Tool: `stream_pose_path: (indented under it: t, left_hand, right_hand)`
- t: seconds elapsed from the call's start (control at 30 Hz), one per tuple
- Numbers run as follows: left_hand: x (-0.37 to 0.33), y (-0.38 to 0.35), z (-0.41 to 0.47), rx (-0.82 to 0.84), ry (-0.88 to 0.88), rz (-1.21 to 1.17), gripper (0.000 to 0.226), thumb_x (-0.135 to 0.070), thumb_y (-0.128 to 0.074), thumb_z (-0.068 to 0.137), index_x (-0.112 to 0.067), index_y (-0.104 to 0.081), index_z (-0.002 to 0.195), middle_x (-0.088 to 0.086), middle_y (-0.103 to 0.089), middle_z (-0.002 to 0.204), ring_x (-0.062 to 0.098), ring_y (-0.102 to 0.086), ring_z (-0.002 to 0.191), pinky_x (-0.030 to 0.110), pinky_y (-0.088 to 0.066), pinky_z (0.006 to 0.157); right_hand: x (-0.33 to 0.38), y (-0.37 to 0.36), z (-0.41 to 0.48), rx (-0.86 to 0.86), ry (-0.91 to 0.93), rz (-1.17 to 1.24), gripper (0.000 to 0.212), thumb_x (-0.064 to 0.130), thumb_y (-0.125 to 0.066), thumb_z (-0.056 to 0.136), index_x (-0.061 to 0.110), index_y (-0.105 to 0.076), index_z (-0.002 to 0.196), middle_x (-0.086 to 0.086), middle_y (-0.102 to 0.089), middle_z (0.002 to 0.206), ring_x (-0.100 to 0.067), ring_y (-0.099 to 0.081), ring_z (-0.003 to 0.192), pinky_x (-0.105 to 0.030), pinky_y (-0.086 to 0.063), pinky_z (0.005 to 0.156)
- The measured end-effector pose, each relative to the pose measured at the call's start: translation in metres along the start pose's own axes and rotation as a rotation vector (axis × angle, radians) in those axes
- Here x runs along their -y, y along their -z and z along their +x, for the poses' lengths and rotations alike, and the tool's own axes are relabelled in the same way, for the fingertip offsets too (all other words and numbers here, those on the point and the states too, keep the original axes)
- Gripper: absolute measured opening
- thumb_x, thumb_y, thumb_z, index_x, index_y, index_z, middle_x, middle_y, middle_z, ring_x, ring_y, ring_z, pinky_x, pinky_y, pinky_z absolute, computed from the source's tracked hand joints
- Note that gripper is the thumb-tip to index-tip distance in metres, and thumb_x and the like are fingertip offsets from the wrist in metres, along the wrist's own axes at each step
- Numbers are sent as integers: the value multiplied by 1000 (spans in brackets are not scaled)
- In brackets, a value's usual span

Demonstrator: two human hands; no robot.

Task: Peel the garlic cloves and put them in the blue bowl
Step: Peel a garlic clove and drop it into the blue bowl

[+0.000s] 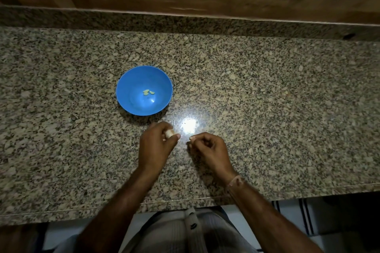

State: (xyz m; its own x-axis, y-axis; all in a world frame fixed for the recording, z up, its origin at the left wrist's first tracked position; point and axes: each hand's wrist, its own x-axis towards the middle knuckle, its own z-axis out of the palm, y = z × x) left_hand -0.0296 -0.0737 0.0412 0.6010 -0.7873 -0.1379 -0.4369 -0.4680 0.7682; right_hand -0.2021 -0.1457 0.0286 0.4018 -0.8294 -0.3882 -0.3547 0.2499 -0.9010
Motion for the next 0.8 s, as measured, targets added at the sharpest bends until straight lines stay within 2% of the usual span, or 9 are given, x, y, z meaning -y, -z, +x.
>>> stream_pose_path:
  t: [0.13,0.23,0.3,0.4,0.47,0.53,0.63,0.7,0.8]
  left_hand:
    - [15,-20,8,127,-167,341,37,-30,-83,84,-21,-65,115,1,-59,112,27,-58,103,38,-48,73]
    - [14,-18,-15,40,-270,442,52,-35,-80,85,-21,-60,131,2,-56,127,29,-51,118,45,-49,86]
    - [13,-18,-40,-8,-294,266,38,-32,-74,92,-24,-63,128,-3,-59,120,21,-54,111,41,-49,84]
    - [6,-29,-65,116,-23,-238,19,-23,-70,99,-28,-71,117,-12,-70,106,7,-67,95,40,-59,77]
    - [0,-33,-68,132,136,-422,16,-15,-69,98,-27,-75,107,-11,-76,94,8,-72,86,43,-62,74]
    - [-1,-33,-69,132,163,-474,15,-13,-73,96,-27,-76,99,-9,-77,86,9,-73,79,45,-63,70]
    - [7,-32,-68,106,165,-387,9,-22,-77,92,-30,-75,89,-10,-75,78,9,-73,74,45,-62,66]
    - [14,-34,-64,117,227,-382,8,-23,-78,90,-29,-76,86,-10,-76,77,10,-74,73,45,-63,67]
    - [15,-38,-63,143,333,-492,5,-21,-79,89,-26,-78,88,-3,-78,80,17,-76,77,42,-63,71]
  right_hand:
    - [-15,10,-9,5,-30,-115,5,13,-78,92,16,-81,92,3,-80,90,-15,-76,90,-44,-62,91]
    - [-19,12,-16,13,-22,-101,0,12,-79,91,12,-79,91,-2,-79,89,-19,-76,89,-42,-62,89]
    - [-20,10,-19,44,-75,22,6,10,-77,93,4,-78,95,-10,-79,91,-25,-75,86,-39,-63,86]
    - [-16,3,-24,113,-191,284,20,5,-71,97,-13,-68,101,-22,-72,84,-24,-69,72,-39,-60,73]
    - [-15,-2,-26,118,-233,363,23,4,-69,97,-18,-62,101,-22,-70,80,-21,-68,67,-36,-61,67]
    - [-14,-4,-27,111,-243,361,16,1,-66,99,-14,-65,101,-17,-70,76,-18,-67,63,-31,-60,63]
    - [-16,-7,-30,146,-243,356,13,-1,-62,101,-11,-66,108,-18,-72,80,-19,-69,69,-33,-61,68]
    - [-19,-10,-33,153,-236,342,18,2,-65,100,-8,-67,115,-15,-74,85,-20,-71,76,-35,-61,73]
    - [-21,-13,-39,61,-183,263,18,8,-71,98,-6,-69,109,-21,-74,86,-27,-69,79,-34,-59,68]
